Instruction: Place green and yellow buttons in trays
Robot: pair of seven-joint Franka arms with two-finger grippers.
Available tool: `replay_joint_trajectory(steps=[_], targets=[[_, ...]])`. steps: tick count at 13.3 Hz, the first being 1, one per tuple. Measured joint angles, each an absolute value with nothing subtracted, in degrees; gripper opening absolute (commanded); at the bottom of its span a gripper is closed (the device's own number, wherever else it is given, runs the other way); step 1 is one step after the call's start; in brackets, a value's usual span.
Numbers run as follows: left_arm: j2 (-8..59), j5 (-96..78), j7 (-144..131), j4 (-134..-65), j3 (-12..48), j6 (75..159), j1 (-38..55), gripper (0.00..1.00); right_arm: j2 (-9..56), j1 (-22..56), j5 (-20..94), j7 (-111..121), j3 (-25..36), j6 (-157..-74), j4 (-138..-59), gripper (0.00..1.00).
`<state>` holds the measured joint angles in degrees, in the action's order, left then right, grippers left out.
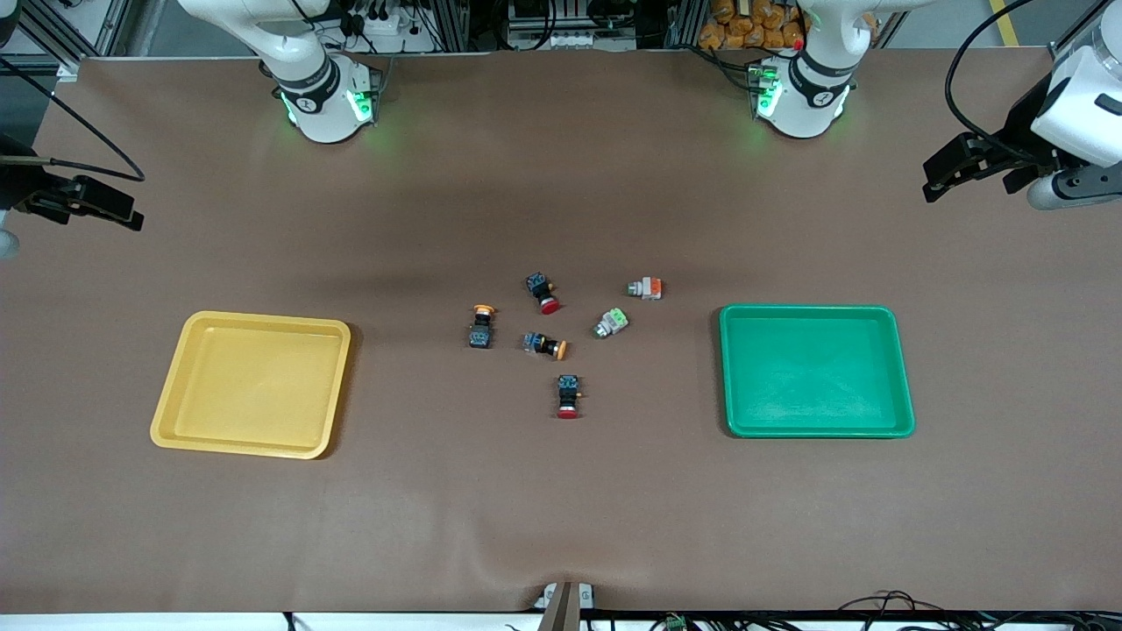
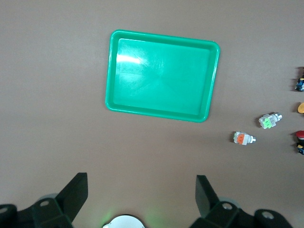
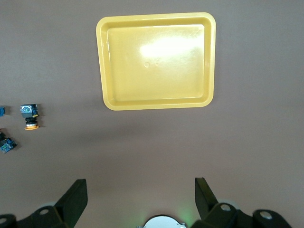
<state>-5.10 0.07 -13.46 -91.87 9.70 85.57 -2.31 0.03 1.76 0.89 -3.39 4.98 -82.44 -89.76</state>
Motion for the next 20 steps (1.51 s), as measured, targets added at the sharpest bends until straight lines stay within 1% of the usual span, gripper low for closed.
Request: replay_joint_trajectory(steps=[20], targets=[[-2.2,0.1,-13.5,-90.7,9.2,85.5,-2.4,1.00,0.2,2.8,2.0,-3.8,4.8,-82.4,-89.8,1.00]])
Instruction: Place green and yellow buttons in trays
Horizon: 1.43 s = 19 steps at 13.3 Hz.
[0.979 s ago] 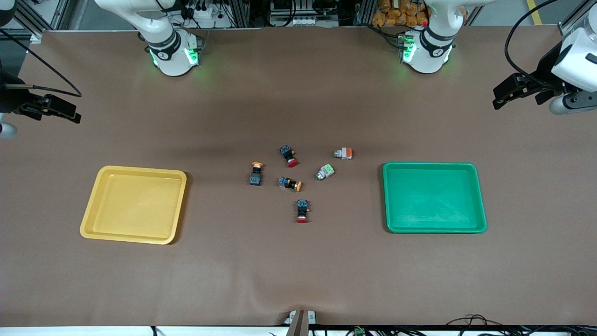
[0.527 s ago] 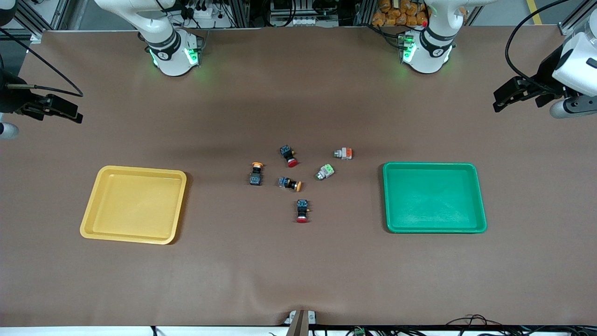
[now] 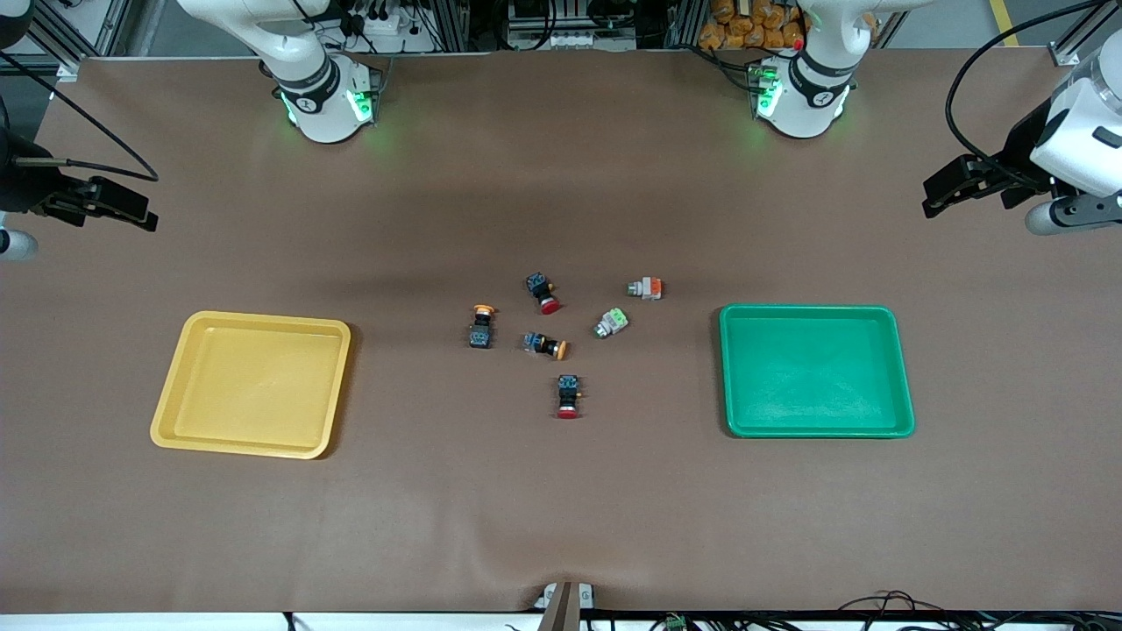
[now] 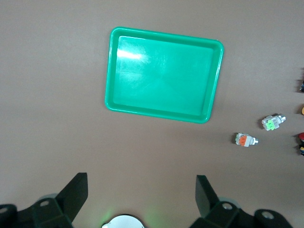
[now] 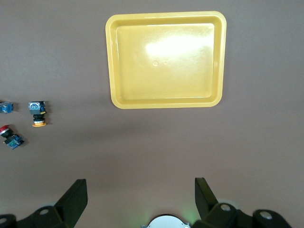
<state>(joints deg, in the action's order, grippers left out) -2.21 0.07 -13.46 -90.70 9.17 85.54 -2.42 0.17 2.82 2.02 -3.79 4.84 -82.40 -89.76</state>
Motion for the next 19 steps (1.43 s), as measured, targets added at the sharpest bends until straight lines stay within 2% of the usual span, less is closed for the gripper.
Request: replay_joint_trajectory(steps=[5,12,19], targets=[[-0.8,0.1,-13.5,-90.9,9.3,86.1,-2.4,1.00,0.2,2.8,2.8,-3.8,4.8,-82.4,-89.8,1.00],[1.0,0.0,-13.9,-95.0,10.7,91.9,-0.6,1.00,1.6,2.9,4.4,-3.8,4.8,-82.0,-90.1,1.00],[6.1,0.0,-17.1,-101.6,16.7,105.9,0.3,1.00,5.9,4.4,10.6,-3.8,4.7,-82.3,-91.5,1.00]])
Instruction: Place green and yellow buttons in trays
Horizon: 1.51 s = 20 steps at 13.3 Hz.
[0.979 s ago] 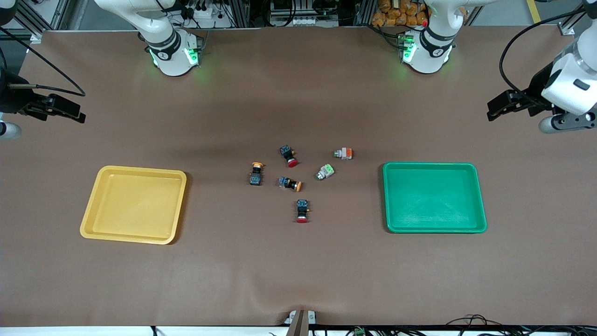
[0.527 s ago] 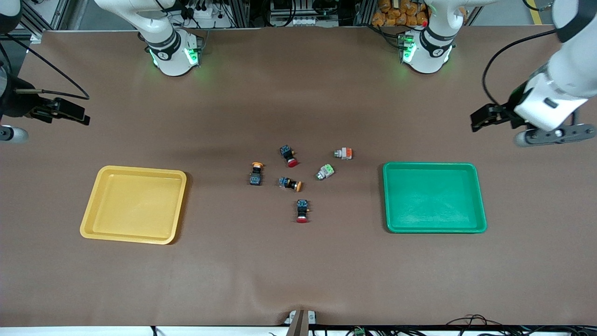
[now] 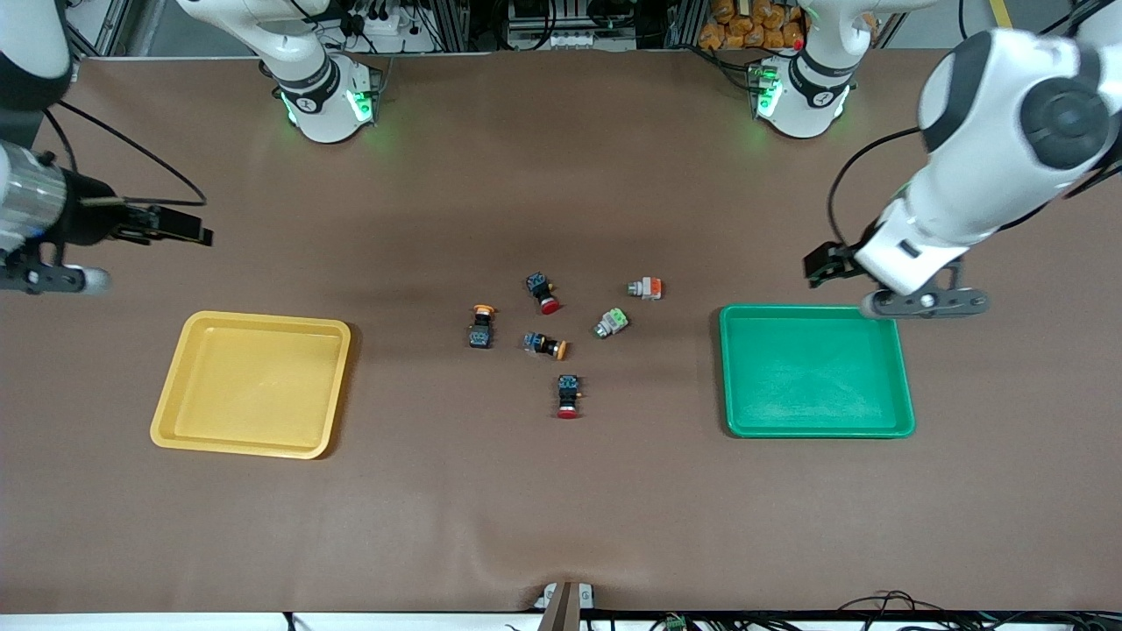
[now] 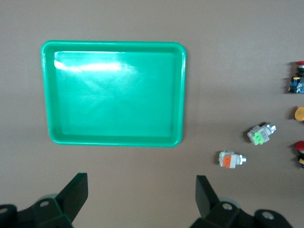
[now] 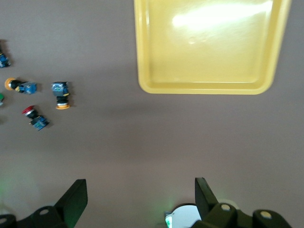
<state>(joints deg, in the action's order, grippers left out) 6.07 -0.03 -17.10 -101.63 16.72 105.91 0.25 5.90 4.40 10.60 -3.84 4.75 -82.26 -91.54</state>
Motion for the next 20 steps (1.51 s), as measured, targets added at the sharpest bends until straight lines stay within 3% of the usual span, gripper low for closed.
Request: replay_joint_trajectory(steps=[9,13,16,20], targets=[[13.0,0.0,-34.4,-103.2,19.7,110.9,8.5,1.00,16.6,12.8,14.7,-7.3,4.7,-89.4,-92.1,1.00],[15.7,0.0,-38.8,-107.3,19.8,119.2,11.3,1.00,22.1,14.3,21.6,-7.5,4.7,-92.5,-92.3,1.00],[16.5,0.0,-39.8,-112.8,19.8,126.0,13.5,1.00,26.6,17.3,26.3,-9.2,4.7,-99.3,-94.1,1.00],[20.0,2.1,-43.8,-114.1,19.8,129.9,17.1,1.00,28.5,26.1,27.1,-16.9,4.6,-108.6,-97.0,1.00]])
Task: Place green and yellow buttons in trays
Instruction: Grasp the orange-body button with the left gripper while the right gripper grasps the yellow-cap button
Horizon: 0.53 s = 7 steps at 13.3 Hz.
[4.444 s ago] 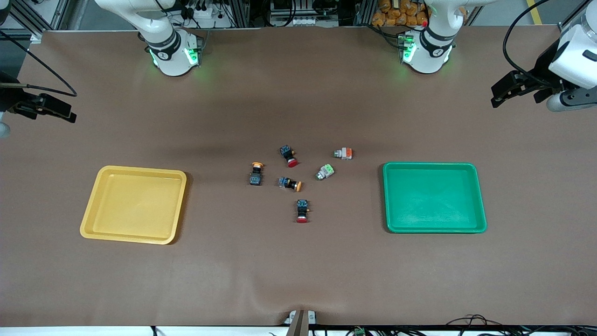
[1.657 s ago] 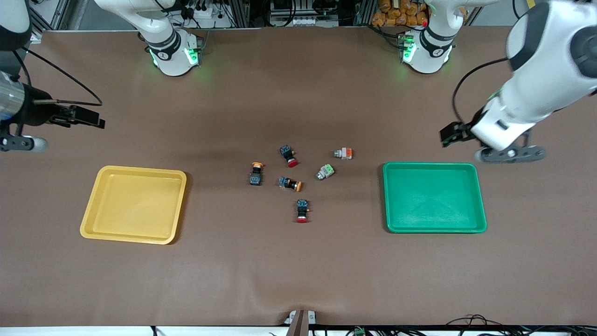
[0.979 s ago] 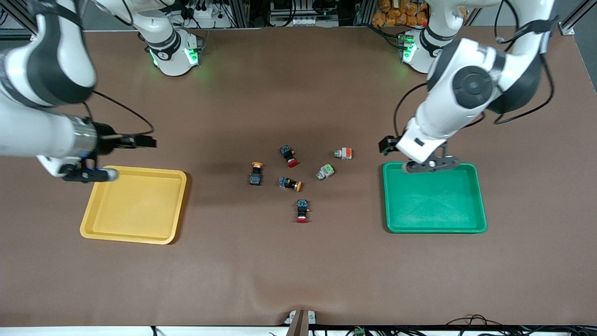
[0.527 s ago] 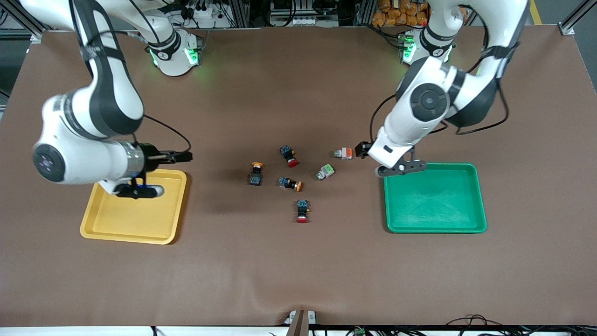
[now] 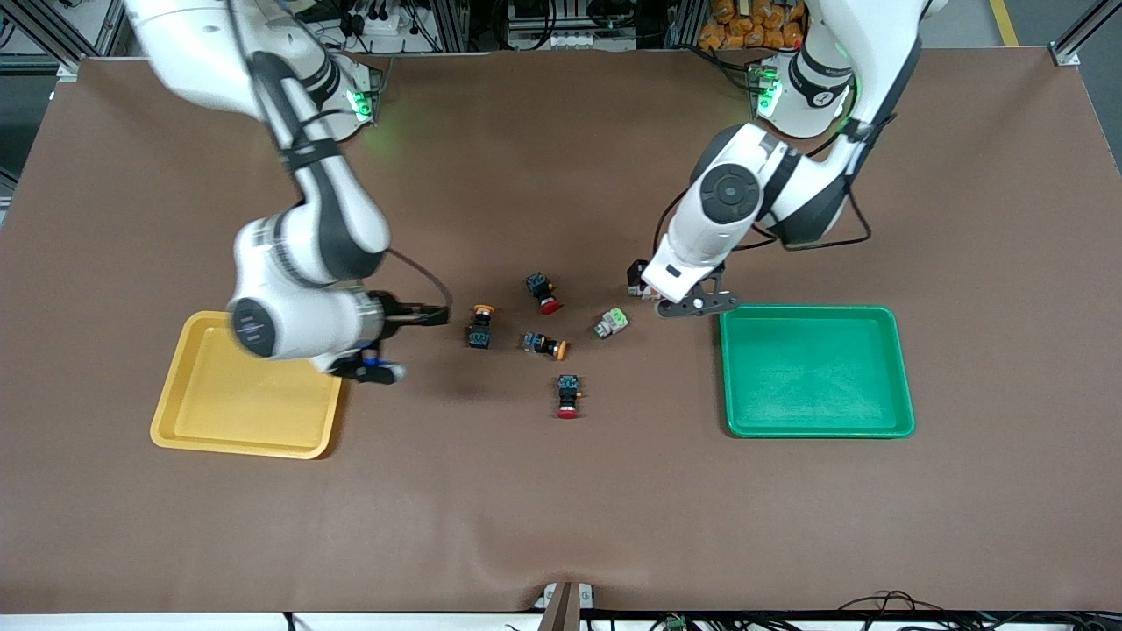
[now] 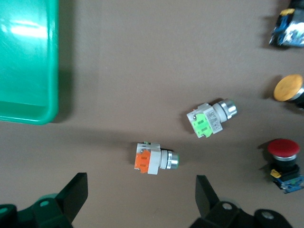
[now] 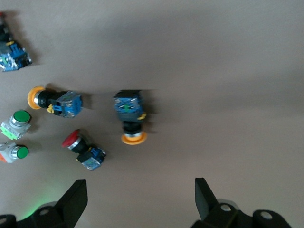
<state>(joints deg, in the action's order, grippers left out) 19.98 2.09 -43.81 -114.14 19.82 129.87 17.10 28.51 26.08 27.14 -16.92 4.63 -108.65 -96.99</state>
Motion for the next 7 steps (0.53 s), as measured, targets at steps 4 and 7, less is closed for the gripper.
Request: replay_joint_trajectory(steps=[4,7], targets=[[24.7,4.6,-47.8,-114.2,19.8,133.9,18.6,1.00,33.3,32.3,27.1,-17.9,4.7,-120.1,-97.7,1.00],[27.7,8.7,-48.7,-114.2,19.8,136.4,19.6,1.00,36.3,33.9,27.1,-17.8,4.8,-123.1,-97.7,1.00]])
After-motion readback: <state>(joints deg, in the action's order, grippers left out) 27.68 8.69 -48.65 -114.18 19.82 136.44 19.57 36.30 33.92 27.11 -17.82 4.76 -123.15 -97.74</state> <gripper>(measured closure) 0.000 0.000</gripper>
